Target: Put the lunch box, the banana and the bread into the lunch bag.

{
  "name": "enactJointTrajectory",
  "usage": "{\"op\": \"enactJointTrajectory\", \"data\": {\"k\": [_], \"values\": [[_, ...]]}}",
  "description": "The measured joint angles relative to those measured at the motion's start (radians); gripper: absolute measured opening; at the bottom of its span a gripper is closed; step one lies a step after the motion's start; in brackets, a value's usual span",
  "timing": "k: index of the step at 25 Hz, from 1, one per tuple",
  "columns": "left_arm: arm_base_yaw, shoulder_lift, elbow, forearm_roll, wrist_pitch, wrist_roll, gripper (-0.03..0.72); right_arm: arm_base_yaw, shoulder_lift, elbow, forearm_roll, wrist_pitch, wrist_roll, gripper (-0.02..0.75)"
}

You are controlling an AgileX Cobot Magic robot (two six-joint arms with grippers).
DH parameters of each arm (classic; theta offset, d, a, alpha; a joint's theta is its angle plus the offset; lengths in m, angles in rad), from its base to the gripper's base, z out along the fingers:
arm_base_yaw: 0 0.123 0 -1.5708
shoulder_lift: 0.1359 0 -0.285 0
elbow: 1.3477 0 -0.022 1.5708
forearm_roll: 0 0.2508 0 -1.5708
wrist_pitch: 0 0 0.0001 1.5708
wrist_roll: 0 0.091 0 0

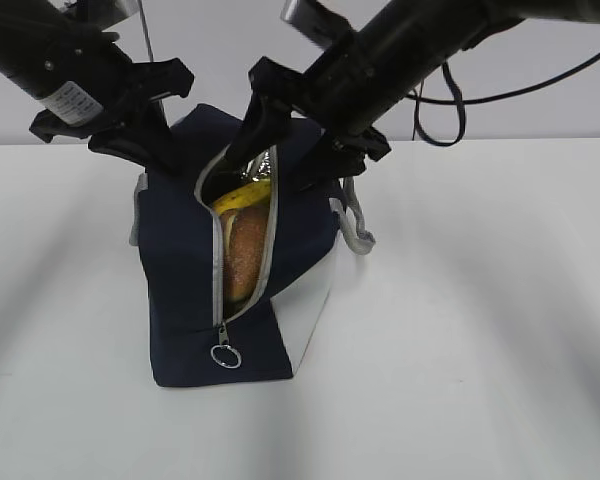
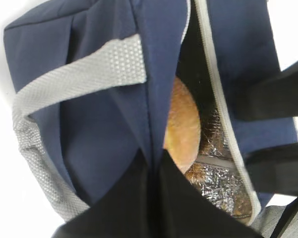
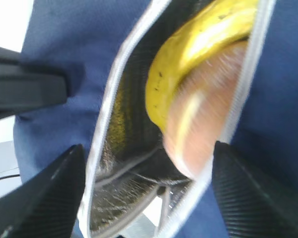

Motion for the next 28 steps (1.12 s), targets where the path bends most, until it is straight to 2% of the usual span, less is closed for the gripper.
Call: {"op": "enactJointTrajectory", "data": {"k": [3,9,11,20,24,26,28], "values": [[0.000,0.000,0.000,0.000,0.001,0.000,-0.003,-0.001,-0.064,0.000,-0.075,-0.004,0.034,0.582],[0.000,0.000,0.000,0.000,0.001,0.000,-0.003,-0.001,-0.141,-0.002,-0.342,-0.016,0.153,0.573],[0.000,0.000,0.000,-0.001,0.001,0.000,-0.003,-0.002,-0.141,0.001,-0.396,-0.020,0.168,0.572],[0.000,0.000,0.000,-0.001,0.001,0.000,-0.003,-0.002,-0.093,0.026,-0.435,-0.096,0.178,0.572],[0.000,0.000,0.000,-0.001,0.001,0.000,-0.003,-0.002,-0.026,0.028,-0.384,-0.098,0.178,0.570],[0.000,0.000,0.000,-0.001,0.001,0.000,-0.003,-0.002,0.001,0.028,-0.354,-0.096,0.178,0.553],[0.000,0.000,0.000,-0.001,0.001,0.000,-0.003,-0.002,0.017,0.028,-0.345,-0.096,0.178,0.488]]}}
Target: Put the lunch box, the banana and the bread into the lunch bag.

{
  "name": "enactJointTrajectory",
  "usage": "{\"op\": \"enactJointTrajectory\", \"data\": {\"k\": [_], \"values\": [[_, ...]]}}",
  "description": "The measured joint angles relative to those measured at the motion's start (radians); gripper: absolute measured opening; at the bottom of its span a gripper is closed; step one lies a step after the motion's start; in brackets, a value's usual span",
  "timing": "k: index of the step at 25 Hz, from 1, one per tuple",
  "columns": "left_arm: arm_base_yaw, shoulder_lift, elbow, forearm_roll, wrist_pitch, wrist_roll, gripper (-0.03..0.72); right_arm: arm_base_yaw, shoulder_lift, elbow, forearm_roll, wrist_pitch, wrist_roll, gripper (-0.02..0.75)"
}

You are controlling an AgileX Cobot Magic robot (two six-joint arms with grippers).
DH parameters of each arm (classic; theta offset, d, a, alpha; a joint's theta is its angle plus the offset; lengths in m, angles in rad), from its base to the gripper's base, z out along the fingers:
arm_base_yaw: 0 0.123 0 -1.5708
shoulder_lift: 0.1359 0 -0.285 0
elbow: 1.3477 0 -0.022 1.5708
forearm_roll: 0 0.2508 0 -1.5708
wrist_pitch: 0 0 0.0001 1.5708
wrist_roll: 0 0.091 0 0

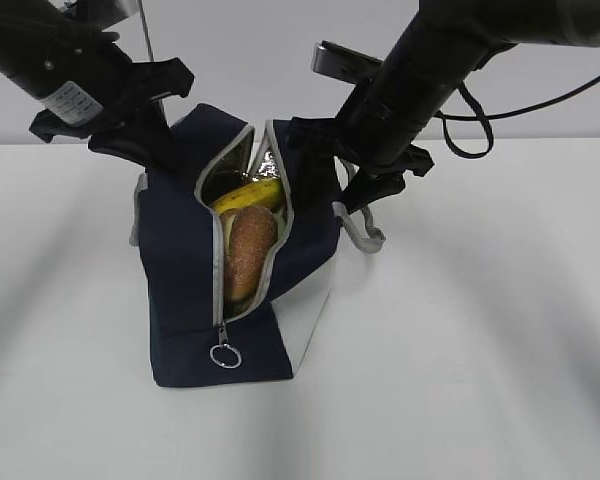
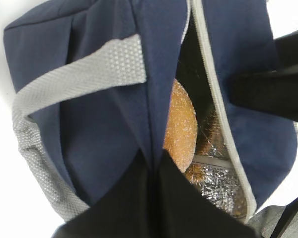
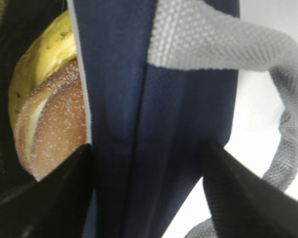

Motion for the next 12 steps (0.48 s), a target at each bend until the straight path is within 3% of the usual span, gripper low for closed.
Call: {"op": "enactJointTrajectory", "data": {"k": [1,4,6,8,12], "values": [[0.000,0.000,0.000,0.000,0.000,0.000,-0.003,0.000,0.004,0.000,0.002,0.000,-0.005,0.439],[0.000,0.000,0.000,0.000,0.000,0.000,-0.003,-0.002,0.004,0.000,0.017,0.000,-0.040,0.169],[0.000,0.000,0.000,0.000,0.000,0.000,-0.003,-0.002,0.004,0.000,0.027,0.006,-0.054,0.045],[0.000,0.000,0.000,-0.004,0.000,0.000,-0.003,-0.002,0.004,-0.007,0.029,0.024,-0.066,0.003],[-0.015,0.000,0.000,-0.040,-0.001,0.000,-0.003,-0.002,0.002,-0.041,0.027,0.085,-0.074,-0.006]]}}
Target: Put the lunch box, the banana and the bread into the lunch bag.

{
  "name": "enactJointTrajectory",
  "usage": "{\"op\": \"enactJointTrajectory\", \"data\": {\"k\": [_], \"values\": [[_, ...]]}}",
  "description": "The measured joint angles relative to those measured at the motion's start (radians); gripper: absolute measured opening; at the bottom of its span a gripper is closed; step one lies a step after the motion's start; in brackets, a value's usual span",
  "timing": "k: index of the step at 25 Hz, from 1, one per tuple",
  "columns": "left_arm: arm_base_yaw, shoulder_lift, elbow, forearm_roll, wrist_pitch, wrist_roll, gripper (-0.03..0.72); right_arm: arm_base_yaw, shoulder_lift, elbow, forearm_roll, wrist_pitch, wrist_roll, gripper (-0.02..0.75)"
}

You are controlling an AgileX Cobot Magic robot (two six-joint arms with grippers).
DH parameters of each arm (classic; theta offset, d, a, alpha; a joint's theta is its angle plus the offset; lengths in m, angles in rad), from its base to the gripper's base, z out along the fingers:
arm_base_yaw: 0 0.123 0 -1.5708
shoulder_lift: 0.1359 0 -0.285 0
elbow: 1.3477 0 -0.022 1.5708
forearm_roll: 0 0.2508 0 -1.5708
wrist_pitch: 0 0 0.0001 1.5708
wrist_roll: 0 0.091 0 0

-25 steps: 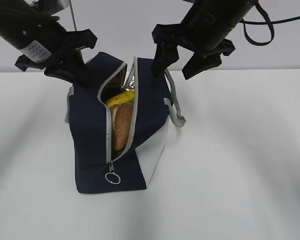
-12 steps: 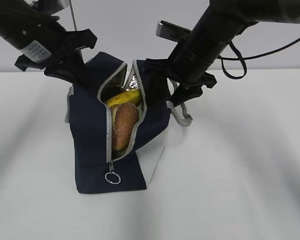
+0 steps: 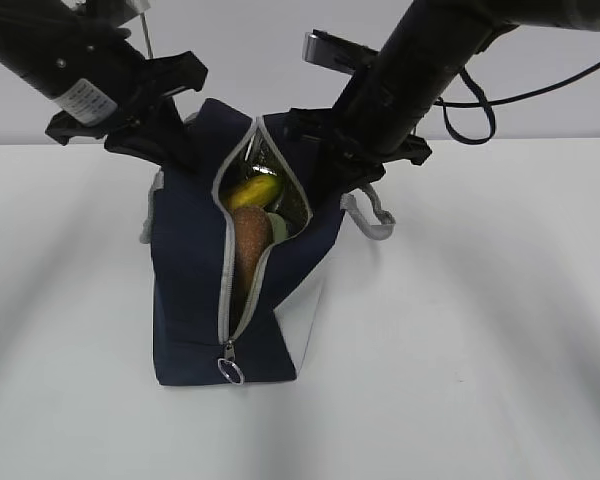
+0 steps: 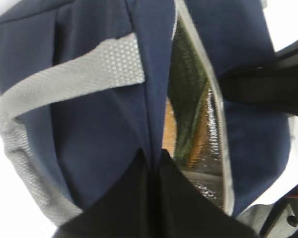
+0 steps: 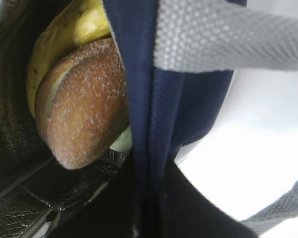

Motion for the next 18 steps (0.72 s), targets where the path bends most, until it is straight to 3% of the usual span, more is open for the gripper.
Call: {"op": "enactJointTrajectory", "data": {"k": [11,18], "values": [[-0.140,0.003,-0.034,-0.080,-0.112,0.000,-0.003,0.000,-0.158,-0.007,-0.207,0.115,0.027,-0.009],[-0.160,0.045,-0.060,-0.089,-0.168,0.000,-0.003,-0.002,-0.171,-0.008,-0.276,0.101,0.052,-0.011]]}}
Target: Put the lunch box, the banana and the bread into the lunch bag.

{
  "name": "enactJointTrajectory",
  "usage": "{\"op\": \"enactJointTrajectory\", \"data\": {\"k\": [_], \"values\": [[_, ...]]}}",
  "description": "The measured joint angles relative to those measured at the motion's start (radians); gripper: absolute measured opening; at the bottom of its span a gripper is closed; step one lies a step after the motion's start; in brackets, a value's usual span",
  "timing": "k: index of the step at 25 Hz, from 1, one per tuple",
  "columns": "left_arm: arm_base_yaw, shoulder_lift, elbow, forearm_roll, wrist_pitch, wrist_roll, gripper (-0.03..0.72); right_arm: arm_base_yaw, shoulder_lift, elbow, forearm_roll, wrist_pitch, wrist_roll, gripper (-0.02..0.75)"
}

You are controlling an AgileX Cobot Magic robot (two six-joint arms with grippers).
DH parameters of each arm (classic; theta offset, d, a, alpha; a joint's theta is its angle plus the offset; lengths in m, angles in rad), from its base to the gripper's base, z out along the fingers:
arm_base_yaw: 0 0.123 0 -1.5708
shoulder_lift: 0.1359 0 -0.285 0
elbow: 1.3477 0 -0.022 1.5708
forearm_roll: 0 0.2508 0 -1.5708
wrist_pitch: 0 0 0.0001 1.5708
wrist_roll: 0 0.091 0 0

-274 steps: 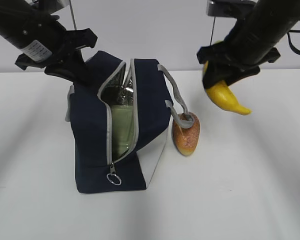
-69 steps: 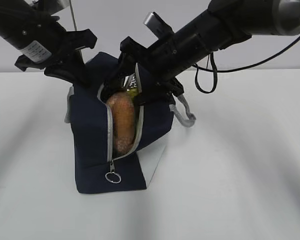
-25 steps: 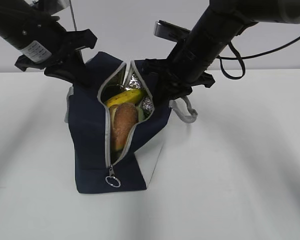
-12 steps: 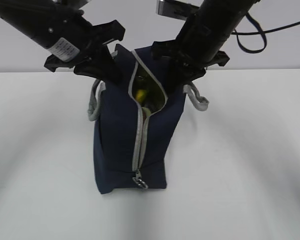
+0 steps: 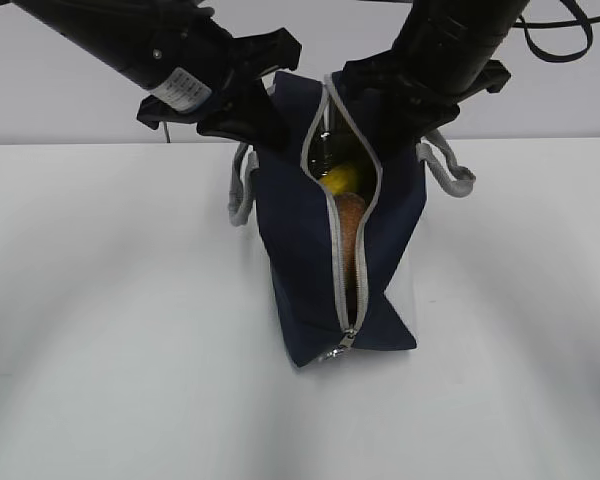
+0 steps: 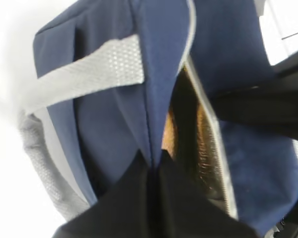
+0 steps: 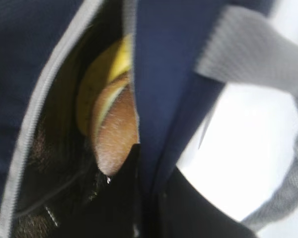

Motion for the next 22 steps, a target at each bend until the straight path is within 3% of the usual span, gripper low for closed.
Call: {"op": "enactJointTrajectory", "data": {"k": [13,16,19,22], "values": [[0.000,0.054,-0.002,0.000,-0.066,0.000,-0.003,0.000,0.087,0.000,-0.027,-0.047,0.039,-0.008],[0.000,0.054,-0.002,0.006,-0.078,0.000,0.008,0.000,0.087,-0.001,-0.025,-0.053,0.046,0.062],[0.000,0.054,-0.003,0.028,-0.092,0.000,0.118,0.000,0.087,-0.001,-0.021,-0.054,0.053,0.232],[0.004,0.054,-0.005,0.031,-0.085,0.000,0.330,0.000,0.087,-0.001,-0.019,-0.036,0.062,0.336]]}}
